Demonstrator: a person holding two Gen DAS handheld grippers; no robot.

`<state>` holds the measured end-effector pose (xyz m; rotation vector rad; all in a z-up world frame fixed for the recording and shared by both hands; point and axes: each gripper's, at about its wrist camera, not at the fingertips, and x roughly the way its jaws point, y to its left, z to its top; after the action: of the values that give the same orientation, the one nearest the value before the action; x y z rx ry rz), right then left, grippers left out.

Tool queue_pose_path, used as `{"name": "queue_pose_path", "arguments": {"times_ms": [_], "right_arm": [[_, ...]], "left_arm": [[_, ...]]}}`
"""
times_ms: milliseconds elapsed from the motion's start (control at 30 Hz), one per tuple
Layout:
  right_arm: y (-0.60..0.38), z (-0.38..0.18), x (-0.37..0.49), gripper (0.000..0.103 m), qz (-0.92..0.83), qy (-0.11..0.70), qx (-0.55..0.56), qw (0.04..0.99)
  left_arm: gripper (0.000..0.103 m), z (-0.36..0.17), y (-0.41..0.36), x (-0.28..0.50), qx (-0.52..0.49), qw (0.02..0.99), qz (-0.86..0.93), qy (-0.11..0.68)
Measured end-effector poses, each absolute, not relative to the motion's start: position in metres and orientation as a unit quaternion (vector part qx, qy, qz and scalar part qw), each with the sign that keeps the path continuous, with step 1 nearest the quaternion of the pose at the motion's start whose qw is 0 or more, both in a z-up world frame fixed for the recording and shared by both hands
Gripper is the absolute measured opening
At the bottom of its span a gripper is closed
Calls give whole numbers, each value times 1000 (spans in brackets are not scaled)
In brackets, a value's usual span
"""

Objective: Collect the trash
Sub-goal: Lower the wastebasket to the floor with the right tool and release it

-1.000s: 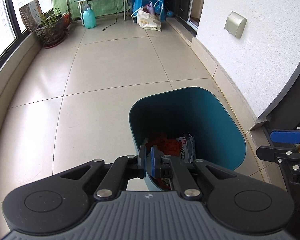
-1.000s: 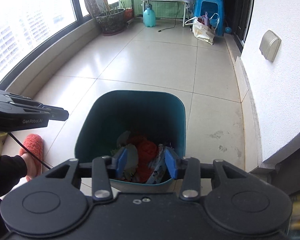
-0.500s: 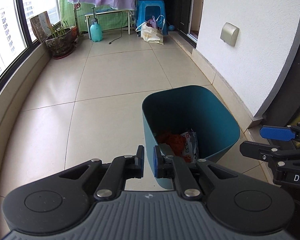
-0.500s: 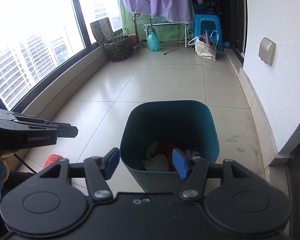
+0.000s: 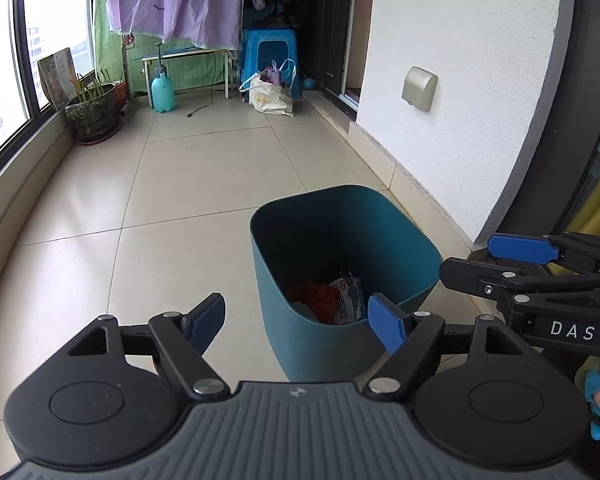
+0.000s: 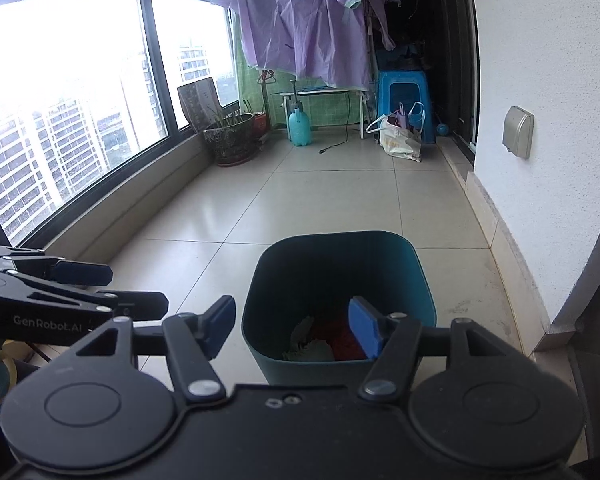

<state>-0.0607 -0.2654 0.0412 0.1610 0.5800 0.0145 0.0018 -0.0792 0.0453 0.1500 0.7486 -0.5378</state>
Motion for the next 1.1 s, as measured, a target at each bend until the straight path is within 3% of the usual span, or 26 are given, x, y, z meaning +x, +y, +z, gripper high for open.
{"name": "queue_pose_path", "arguments": {"times_ms": [233,1100], "right_arm": [[-267,35,-68,71,-13,266,92,960],[-259,30,-76,72,-37,254,84,963]], "left_arm": [[79,38,-85,-7,84,895,-267,347],[79,38,-72,1,54,903,-250,344]]}}
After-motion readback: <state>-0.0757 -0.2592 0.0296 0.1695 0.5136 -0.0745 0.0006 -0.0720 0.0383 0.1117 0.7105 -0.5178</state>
